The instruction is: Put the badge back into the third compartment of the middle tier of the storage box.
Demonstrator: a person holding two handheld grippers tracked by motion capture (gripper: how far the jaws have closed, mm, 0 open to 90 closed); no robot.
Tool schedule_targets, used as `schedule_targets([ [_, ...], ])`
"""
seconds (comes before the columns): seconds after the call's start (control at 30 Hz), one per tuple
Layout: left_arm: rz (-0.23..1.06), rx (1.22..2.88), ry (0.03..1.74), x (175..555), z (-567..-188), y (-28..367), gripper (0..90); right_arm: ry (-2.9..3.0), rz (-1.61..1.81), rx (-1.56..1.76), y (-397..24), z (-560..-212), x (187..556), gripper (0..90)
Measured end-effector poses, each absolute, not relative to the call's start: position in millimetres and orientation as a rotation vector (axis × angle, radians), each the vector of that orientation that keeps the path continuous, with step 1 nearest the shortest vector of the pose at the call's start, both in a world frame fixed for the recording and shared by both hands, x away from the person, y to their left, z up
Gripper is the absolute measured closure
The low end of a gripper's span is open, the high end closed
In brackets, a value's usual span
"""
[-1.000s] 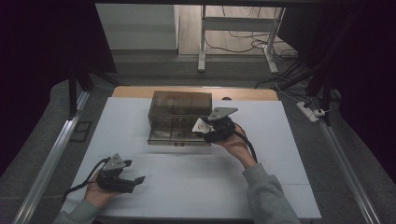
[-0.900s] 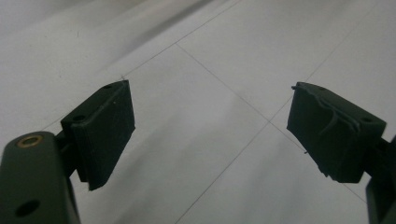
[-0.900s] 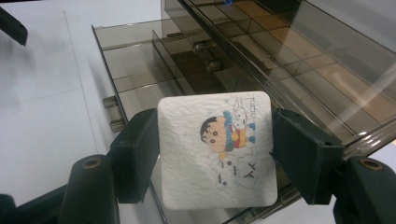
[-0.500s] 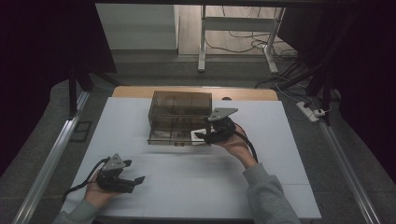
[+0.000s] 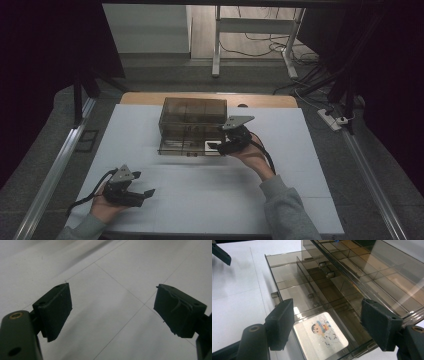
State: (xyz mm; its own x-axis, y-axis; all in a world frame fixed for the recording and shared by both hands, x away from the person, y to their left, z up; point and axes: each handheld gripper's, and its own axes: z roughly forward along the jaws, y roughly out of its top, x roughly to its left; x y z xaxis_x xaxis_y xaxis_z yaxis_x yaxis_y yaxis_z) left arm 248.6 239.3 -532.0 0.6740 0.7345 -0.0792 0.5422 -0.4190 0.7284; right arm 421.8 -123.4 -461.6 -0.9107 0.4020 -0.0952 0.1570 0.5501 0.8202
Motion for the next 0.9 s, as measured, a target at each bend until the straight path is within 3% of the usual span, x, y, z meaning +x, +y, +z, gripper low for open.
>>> schedule_targets([
  [0.57, 0.325, 2.113, 0.984, 249.7, -530.7, 241.0, 14.7, 2.509, 1.312, 0.476, -124.5, -458.6, 416.6, 25.1],
  [0.9, 0.328, 2.099, 0.991, 250.3, -529.6, 242.7, 14.6, 2.444, 1.318, 0.547, -149.2, -454.1, 395.0, 24.8],
])
